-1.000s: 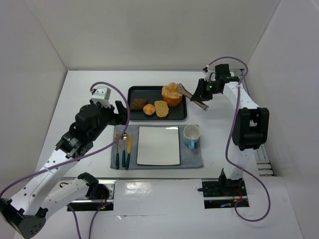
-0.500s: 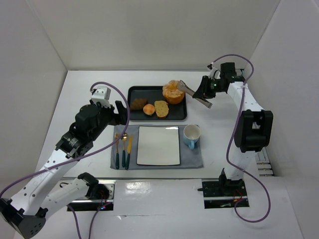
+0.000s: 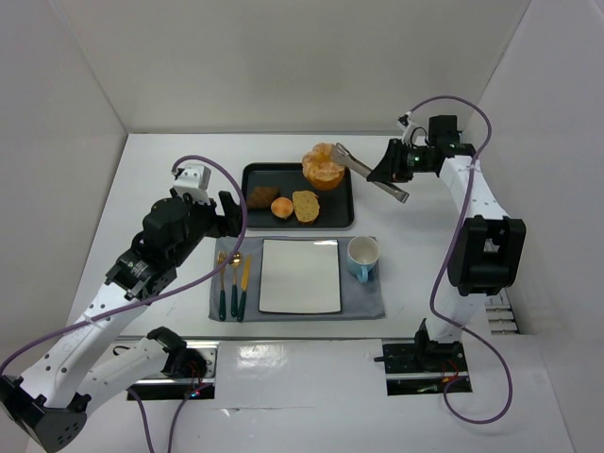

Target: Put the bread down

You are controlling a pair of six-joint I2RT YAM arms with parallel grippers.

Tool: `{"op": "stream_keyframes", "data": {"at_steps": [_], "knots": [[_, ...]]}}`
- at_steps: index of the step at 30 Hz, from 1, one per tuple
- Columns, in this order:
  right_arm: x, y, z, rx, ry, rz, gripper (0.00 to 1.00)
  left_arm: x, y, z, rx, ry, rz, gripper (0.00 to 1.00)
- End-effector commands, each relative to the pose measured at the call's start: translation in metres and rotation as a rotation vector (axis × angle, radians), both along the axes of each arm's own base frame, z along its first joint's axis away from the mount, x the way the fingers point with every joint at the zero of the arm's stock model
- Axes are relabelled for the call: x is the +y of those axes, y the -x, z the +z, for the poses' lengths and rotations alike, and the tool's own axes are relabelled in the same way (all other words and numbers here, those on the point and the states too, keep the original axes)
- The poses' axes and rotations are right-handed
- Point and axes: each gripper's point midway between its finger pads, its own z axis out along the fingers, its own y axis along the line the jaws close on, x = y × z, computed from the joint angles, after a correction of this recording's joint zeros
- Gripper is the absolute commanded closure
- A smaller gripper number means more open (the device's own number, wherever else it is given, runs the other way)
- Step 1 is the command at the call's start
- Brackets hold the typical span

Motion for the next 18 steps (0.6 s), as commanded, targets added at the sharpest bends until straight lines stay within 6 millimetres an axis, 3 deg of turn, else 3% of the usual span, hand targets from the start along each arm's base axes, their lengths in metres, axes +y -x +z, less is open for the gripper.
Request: {"op": "stream_keyframes", "data": {"at_steps": [1,10,18], "knots": [[0.013,0.019,0.059,-0.175,-0.063,0.128,1.0,0.001,-0.005,0.02,-0.067,0.018,0.013,0.09],[0.025,0.06,0.055,-0.17,-0.123,0.32,1.0,0.003,-0.008,0.017,-0.064,0.001,0.03,0.09],[0.062,0.099,0.024,-0.104,-0.076,0.543,1.0,0.004,-0.01,0.01,-0.049,-0.01,0.039,0.09]]}}
